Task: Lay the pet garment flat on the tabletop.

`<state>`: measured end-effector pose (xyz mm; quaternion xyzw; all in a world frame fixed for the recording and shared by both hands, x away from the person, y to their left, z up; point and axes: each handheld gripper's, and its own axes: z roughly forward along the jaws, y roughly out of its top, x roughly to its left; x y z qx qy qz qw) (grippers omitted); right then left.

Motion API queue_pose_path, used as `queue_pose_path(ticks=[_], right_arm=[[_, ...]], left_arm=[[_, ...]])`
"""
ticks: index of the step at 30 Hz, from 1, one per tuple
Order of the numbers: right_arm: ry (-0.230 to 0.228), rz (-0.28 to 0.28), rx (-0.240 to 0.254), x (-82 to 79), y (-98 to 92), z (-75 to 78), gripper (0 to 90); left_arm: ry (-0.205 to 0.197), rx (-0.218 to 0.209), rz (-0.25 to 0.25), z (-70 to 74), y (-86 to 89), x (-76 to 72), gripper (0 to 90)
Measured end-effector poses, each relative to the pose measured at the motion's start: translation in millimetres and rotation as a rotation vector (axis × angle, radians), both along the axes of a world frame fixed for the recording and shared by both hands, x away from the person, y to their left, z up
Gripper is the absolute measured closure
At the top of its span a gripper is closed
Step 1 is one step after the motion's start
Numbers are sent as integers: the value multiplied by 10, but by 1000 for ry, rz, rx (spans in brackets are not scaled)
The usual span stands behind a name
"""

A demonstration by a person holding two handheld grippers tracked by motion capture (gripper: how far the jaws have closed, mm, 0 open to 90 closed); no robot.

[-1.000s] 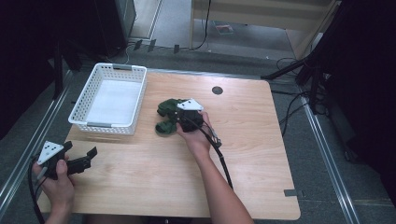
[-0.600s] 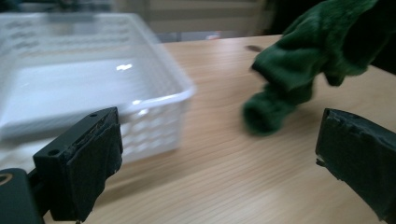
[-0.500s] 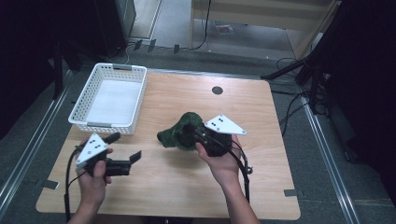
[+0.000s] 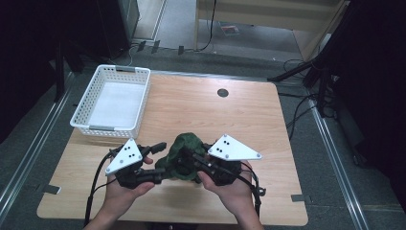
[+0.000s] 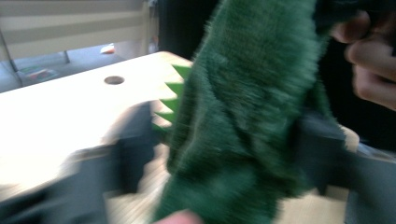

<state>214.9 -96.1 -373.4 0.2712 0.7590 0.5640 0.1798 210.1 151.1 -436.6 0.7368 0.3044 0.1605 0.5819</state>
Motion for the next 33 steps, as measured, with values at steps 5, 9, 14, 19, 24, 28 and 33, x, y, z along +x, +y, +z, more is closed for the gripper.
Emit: queue_pose_path(ticks=[5, 9, 14, 19, 24, 28, 33], right_arm=[[70, -152, -86, 268, 46, -446, 605], [172, -264, -140, 489, -21, -831, 516], [178, -357, -94, 576, -217, -857, 511], [266, -284, 27, 611, -238, -892, 461], [301, -186, -30, 606, 114, -1037, 299], [374, -181, -138, 682, 342, -1292, 235], [300, -234, -194, 689, 354, -1378, 511]], left_arm=[[132, 0, 5, -288, 107, 210, 866], [290, -24, 83, -603, 246, 382, 870], [407, -100, 138, -795, 420, 480, 870], [444, -126, 74, -870, 388, 490, 853], [454, -149, 30, -886, 332, 474, 829], [469, -213, 42, -879, 416, 480, 810], [419, -193, 128, -841, 491, 450, 813]])
